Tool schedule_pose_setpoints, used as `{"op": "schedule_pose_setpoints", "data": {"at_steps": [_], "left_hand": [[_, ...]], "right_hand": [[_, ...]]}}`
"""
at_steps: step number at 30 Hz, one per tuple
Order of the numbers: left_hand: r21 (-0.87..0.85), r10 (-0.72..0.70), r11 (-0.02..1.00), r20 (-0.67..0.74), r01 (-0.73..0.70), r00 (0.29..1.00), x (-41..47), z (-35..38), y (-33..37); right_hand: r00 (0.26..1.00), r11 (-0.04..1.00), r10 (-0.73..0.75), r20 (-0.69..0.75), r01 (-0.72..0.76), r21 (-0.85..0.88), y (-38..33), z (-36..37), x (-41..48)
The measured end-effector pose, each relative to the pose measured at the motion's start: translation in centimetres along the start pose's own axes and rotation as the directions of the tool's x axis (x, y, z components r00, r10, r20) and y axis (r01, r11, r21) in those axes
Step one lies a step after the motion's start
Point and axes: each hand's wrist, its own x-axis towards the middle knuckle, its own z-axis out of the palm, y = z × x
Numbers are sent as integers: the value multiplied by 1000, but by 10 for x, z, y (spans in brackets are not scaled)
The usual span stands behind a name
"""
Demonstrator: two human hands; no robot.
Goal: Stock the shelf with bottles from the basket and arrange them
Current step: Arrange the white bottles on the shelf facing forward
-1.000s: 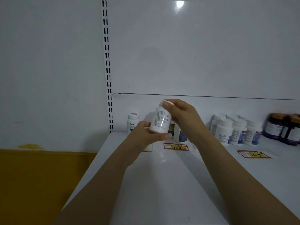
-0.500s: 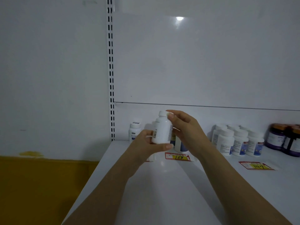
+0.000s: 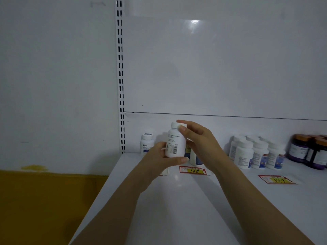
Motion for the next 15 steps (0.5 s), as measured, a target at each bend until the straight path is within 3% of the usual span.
{"op": "schedule_pose_setpoints", "data": {"at_steps": [5, 10, 15], "left_hand": [[1, 16, 1000, -6, -16, 1000, -5, -2, 2], [22, 12, 1000, -105, -9, 994, -5, 3, 4], [13, -8, 1000, -5, 8, 1000, -5, 0, 10]], "right_hand": [[997, 992, -3, 83, -7, 126, -4, -1, -4], [999, 1000, -1, 32, 1, 5, -6, 4, -3], [1000, 998, 19, 19, -20, 67, -4, -3, 0]]}}
